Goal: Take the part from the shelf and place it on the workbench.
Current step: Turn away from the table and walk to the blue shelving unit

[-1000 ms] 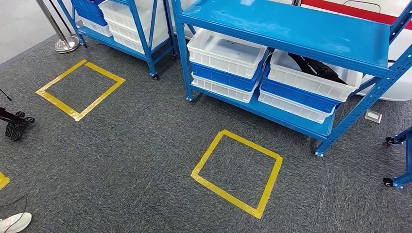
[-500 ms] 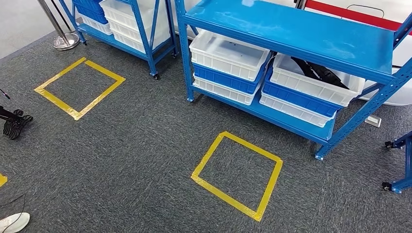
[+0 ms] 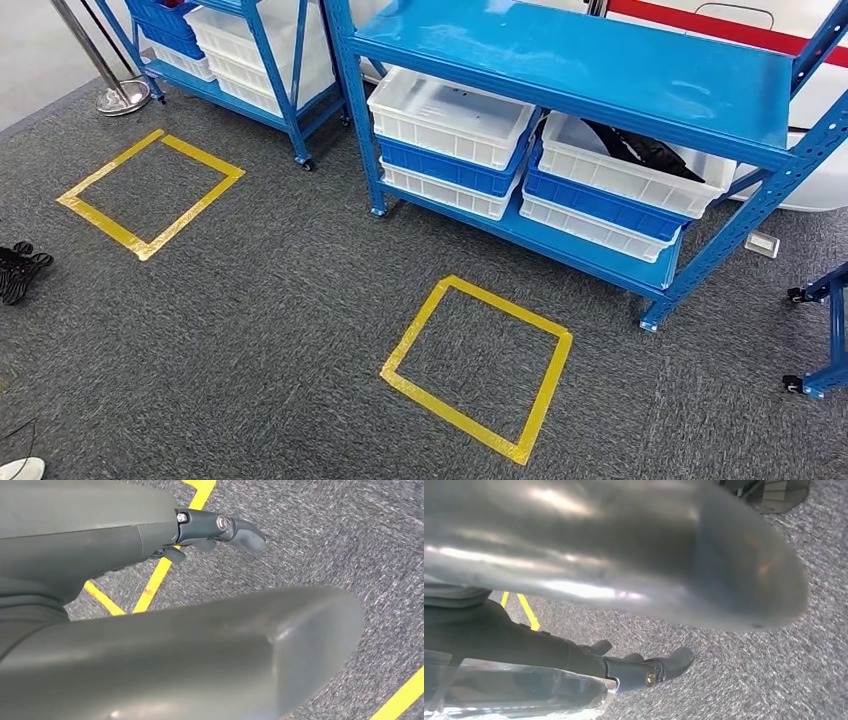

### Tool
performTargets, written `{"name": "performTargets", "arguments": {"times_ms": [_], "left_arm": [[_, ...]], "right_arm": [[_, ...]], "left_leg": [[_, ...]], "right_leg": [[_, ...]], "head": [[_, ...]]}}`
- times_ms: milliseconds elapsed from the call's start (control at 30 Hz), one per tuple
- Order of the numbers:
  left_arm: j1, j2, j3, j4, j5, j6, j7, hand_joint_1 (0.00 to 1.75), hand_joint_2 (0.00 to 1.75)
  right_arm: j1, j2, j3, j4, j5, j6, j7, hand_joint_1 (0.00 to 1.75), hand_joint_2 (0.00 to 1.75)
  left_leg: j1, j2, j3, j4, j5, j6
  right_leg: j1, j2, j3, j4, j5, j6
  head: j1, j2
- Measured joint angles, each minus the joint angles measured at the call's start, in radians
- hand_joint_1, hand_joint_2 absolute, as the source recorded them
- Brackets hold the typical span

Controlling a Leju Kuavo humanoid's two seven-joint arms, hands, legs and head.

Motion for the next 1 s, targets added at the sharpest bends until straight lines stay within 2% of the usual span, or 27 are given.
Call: {"name": "performTargets", "arguments": {"times_ms": [33,67,100,133,233,300,367,400,433,467,500,533,567,600,633,700,767,800,833,900,933,967,1000], "left_arm": [[0.0,0.001,0.0,0.0,0.0,0.0,0.0,0.0,0.0],[-0.001,0.003,0.0,0.0,0.0,0.0,0.0,0.0,0.0],[-0.002,0.005,0.0,-0.001,0.0,0.0,0.0,0.0,0.0],[-0.003,0.007,0.0,-0.001,0.0,0.0,0.0,0.0,0.0],[-0.002,0.008,0.0,-0.001,0.0,0.0,0.0,0.0,0.0],[-0.002,0.008,0.0,-0.001,0.0,0.0,-0.001,0.0,0.0],[-0.003,0.007,0.0,-0.001,0.001,0.0,-0.001,0.0,0.0],[-0.003,0.007,0.0,-0.001,0.002,0.0,-0.001,0.0,0.0],[-0.003,0.007,0.0,-0.001,0.002,0.0,-0.001,0.0,0.0],[-0.001,0.007,0.0,-0.001,0.002,0.0,-0.001,0.0,0.0],[-0.001,0.007,0.0,-0.001,0.002,0.0,-0.001,0.0,0.0],[0.0,0.007,0.0,-0.001,0.002,0.0,-0.001,0.0,0.0],[0.0,0.008,0.0,-0.001,0.003,0.0,-0.002,0.0,0.0],[0.0,0.01,0.0,-0.001,0.004,0.0,-0.002,0.0,0.0],[0.0,0.011,0.0,-0.001,0.004,0.0,-0.003,0.0,0.0],[0.0,0.013,0.0,-0.001,0.007,0.0,-0.004,0.0,0.0],[0.0,0.015,0.0,-0.001,0.009,0.0,-0.004,0.0,0.0],[0.0,0.016,0.0,-0.001,0.01,0.0,-0.004,0.0,0.0],[0.0,0.016,0.0,-0.002,0.01,0.0,-0.004,0.0,0.0],[0.001,0.016,0.0,-0.001,0.01,0.0,-0.004,0.0,0.0],[0.003,0.016,0.0,-0.001,0.01,0.0,-0.004,0.0,0.0],[0.004,0.016,0.0,-0.001,0.01,0.0,-0.004,0.0,0.0],[0.006,0.016,0.0,-0.001,0.01,0.0,-0.004,0.0,0.0]], "right_arm": [[0.0,0.001,0.0,0.0,-0.001,0.0,0.0,0.0,0.0],[0.0,0.003,0.0,0.0,-0.001,0.0,0.0,0.0,0.0],[0.0,0.006,0.0,0.0,-0.001,-0.001,0.0,0.0,0.0],[0.0,0.009,0.0,0.0,-0.001,-0.001,0.0,0.0,0.0],[-0.001,0.013,0.0,0.0,0.004,-0.002,0.0,0.0,0.0],[-0.002,0.011,0.0,-0.001,0.009,-0.002,0.0,0.0,0.0],[-0.003,0.007,0.0,-0.001,0.012,-0.002,0.0,0.0,0.0],[-0.003,0.005,0.0,-0.001,0.014,-0.002,0.0,0.0,0.0],[-0.001,0.002,0.0,-0.001,0.015,-0.002,0.0,0.0,0.0],[0.001,0.0,0.0,-0.001,0.016,-0.002,0.0,0.0,0.0],[0.002,-0.002,0.0,-0.001,0.017,-0.002,0.0,0.0,0.0],[0.003,-0.003,0.0,-0.001,0.017,-0.002,0.0,0.0,0.0],[0.002,-0.003,0.0,-0.001,0.017,-0.002,0.0,0.0,0.0],[0.001,-0.003,0.0,0.0,0.017,-0.002,0.0,0.0,0.0],[0.0,-0.002,0.0,0.0,0.017,-0.002,-0.001,0.0,0.0],[-0.001,-0.002,0.0,0.0,0.017,-0.002,-0.001,0.0,0.0],[0.001,-0.001,-0.001,0.0,0.017,-0.002,-0.001,0.0,0.0],[0.001,-0.001,-0.001,0.0,0.017,-0.002,-0.001,0.0,0.0],[0.001,0.0,-0.002,0.0,0.017,-0.002,-0.002,0.0,0.0],[-0.001,0.0,-0.003,0.0,0.017,-0.002,-0.002,0.0,0.0],[-0.001,0.0,-0.004,0.0,0.017,-0.002,-0.002,0.0,0.0],[0.0,0.0,-0.004,0.0,0.017,-0.002,-0.002,0.0,0.0],[0.001,0.0,-0.004,0.0,0.017,-0.002,-0.002,0.0,0.0]], "left_leg": [[-0.007,-0.002,0.026,-0.07,0.045,0.016],[-0.014,-0.003,0.051,-0.133,0.075,0.034],[-0.022,-0.002,0.07,-0.178,0.09,0.047],[-0.028,-0.002,0.08,-0.201,0.092,0.056],[-0.032,0.0,0.106,-0.24,0.092,0.064],[-0.027,0.001,0.138,-0.28,0.101,0.07],[-0.026,0.002,0.151,-0.291,0.098,0.068],[-0.026,0.001,0.154,-0.291,0.094,0.063],[-0.026,0.0,0.159,-0.29,0.088,0.058],[-0.025,-0.002,0.165,-0.289,0.083,0.052],[-0.023,-0.004,0.171,-0.286,0.076,0.046],[-0.021,-0.005,0.176,-0.28,0.067,0.037],[-0.022,-0.005,0.177,-0.27,0.055,0.027],[-0.022,-0.005,0.177,-0.259,0.042,0.019],[-0.024,-0.005,0.177,-0.251,0.032,0.012],[-0.022,-0.004,0.178,-0.246,0.022,0.006],[-0.014,-0.004,0.173,-0.226,0.009,-0.001],[-0.011,-0.004,0.158,-0.193,-0.008,-0.007],[-0.008,-0.004,0.129,-0.136,-0.032,-0.014],[-0.004,-0.004,0.043,0.003,-0.076,-0.023],[-0.003,-0.004,0.007,0.049,-0.079,-0.023],[-0.004,-0.004,-0.011,0.056,-0.06,-0.02],[-0.005,-0.005,-0.009,0.024,-0.023,-0.013]], "right_leg": [[0.002,0.002,0.005,-0.002,-0.004,0.0],[0.005,0.003,0.01,-0.004,-0.007,0.001],[0.005,0.004,0.014,-0.007,-0.01,0.003],[0.003,0.004,0.015,-0.01,-0.012,0.006],[0.005,-0.001,0.024,-0.019,-0.015,0.017],[0.011,-0.006,0.001,0.033,-0.037,0.013],[0.008,-0.007,-0.073,0.159,-0.081,0.008],[0.005,-0.007,-0.112,0.217,-0.095,0.01],[0.002,-0.008,-0.139,0.247,-0.096,0.017],[-0.002,-0.008,-0.145,0.238,-0.078,0.028],[-0.006,-0.009,-0.131,0.189,-0.045,0.042],[-0.011,-0.012,-0.104,0.116,-0.006,0.055],[-0.013,-0.015,-0.076,0.053,0.023,0.061],[-0.013,-0.016,-0.055,0.01,0.04,0.058],[-0.011,-0.017,-0.045,-0.01,0.045,0.049],[-0.007,-0.014,-0.042,-0.007,0.039,0.027],[-0.01,-0.012,-0.036,-0.008,0.034,0.014],[-0.012,-0.011,-0.032,-0.009,0.031,0.008],[-0.014,-0.01,-0.027,-0.009,0.027,0.002],[-0.01,-0.009,-0.019,-0.009,0.019,-0.006],[-0.008,-0.007,-0.013,-0.009,0.014,-0.007],[-0.006,-0.005,-0.006,-0.009,0.008,-0.007],[-0.003,-0.003,0.003,-0.009,0.002,-0.007]], "head": [[0.0,0.0],[0.002,0.0],[0.003,0.0],[0.003,0.0],[0.001,0.0],[0.005,0.0],[0.007,0.0],[0.007,0.0],[0.007,0.0],[0.007,0.0],[0.008,0.0],[0.008,0.0],[0.009,0.0],[0.01,0.0],[0.009,0.0],[0.007,0.0],[0.005,0.0],[0.004,0.0],[0.002,0.0],[0.0,0.0],[0.0,0.0],[0.0,0.0],[0.0,0.0]]}}
